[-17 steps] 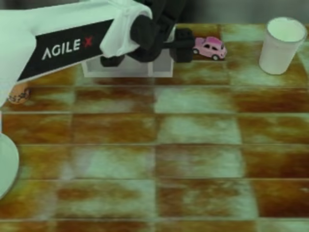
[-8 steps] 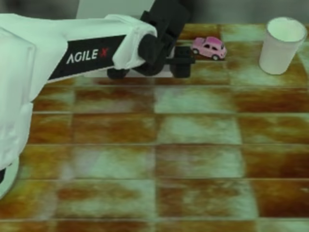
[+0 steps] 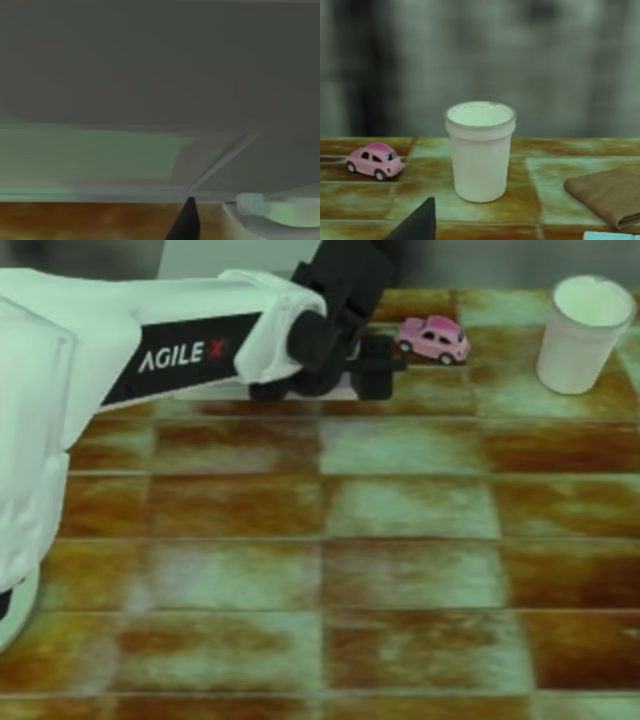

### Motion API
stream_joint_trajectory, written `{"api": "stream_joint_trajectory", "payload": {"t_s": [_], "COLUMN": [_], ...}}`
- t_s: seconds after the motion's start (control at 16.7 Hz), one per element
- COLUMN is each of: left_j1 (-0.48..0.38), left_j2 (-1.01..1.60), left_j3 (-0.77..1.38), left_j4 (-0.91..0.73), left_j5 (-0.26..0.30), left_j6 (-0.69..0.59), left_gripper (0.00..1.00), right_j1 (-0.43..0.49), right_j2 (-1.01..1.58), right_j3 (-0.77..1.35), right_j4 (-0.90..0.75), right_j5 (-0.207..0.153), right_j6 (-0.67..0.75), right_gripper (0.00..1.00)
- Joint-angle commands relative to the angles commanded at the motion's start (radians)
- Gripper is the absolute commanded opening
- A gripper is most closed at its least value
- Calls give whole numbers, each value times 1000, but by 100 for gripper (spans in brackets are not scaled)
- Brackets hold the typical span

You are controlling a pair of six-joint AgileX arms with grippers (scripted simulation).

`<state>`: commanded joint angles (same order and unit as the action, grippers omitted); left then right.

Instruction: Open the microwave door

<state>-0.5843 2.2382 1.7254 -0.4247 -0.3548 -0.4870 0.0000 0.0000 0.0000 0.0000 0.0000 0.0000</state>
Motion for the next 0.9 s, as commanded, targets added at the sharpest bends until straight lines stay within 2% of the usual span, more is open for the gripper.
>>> {"api": "stream_joint_trajectory", "payload": {"t_s": [0.24, 0.72, 0.78, 0.9], "left_j1": [0, 0, -37, -36], "left_j2": [0, 0, -26, -36], "left_j3": [0, 0, -51, -66], "left_j4": [0, 0, -8, 0], "left_j5": [0, 0, 14, 8], "left_j6": [0, 0, -3, -6], "left_gripper": [2, 0, 0, 0], "right_j1": [0, 0, 0, 0], "right_j2": [0, 0, 0, 0], "right_j3": [0, 0, 0, 0], "right_j4": [0, 0, 0, 0], "right_j5": [0, 0, 0, 0], "right_j6": [0, 0, 0, 0], "right_gripper": [100, 100, 100, 100]}}
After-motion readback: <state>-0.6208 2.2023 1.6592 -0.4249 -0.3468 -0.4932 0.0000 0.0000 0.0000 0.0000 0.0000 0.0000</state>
